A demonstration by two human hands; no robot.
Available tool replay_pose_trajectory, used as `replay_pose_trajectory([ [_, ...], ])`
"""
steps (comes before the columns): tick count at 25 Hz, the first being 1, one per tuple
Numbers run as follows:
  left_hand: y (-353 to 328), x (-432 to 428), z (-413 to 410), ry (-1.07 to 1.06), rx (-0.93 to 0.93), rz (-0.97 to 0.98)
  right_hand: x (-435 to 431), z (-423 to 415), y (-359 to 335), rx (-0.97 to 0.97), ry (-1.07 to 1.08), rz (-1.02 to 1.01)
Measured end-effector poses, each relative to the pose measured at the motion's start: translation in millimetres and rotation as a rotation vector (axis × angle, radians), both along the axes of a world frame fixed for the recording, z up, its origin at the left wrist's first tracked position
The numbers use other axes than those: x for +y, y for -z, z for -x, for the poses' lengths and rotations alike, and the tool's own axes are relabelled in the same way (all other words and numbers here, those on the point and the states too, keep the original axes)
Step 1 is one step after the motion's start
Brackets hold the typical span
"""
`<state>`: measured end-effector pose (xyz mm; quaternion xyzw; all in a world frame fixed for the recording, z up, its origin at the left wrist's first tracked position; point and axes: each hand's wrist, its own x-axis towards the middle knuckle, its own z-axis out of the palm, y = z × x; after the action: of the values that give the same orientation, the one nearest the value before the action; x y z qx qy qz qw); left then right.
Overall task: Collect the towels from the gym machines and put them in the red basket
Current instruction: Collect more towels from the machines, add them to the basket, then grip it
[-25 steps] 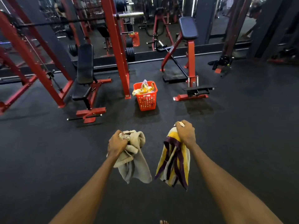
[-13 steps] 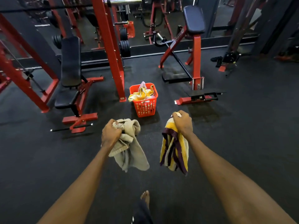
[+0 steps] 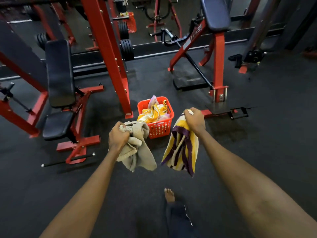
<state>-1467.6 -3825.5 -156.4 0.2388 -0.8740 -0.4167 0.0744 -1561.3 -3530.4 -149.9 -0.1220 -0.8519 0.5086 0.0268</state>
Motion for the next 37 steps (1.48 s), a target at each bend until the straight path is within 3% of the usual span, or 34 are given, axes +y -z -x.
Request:
replay_pose_trajectory([
  [9,15,-65,219,-0.051,-0.088,0.009,-84,233,35,-0.124,-0.049,0.009],
  [19,35,-152,428,-0.076,-0.102,-0.065,-193,459,43,-0.079,-0.010,-0.042],
  [26,90,-188,541,0.038,-0.176,-0.108,-239,549,176,-0.263,-0.022,-0.154],
  [33,211,-172,608,0.095,-0.206,-0.118,-243,591,392,-0.634,-0.511,-0.497],
  [37,242,-143,628,0.128,-0.254,-0.175,-238,617,417,-0.480,-0.153,-0.136],
])
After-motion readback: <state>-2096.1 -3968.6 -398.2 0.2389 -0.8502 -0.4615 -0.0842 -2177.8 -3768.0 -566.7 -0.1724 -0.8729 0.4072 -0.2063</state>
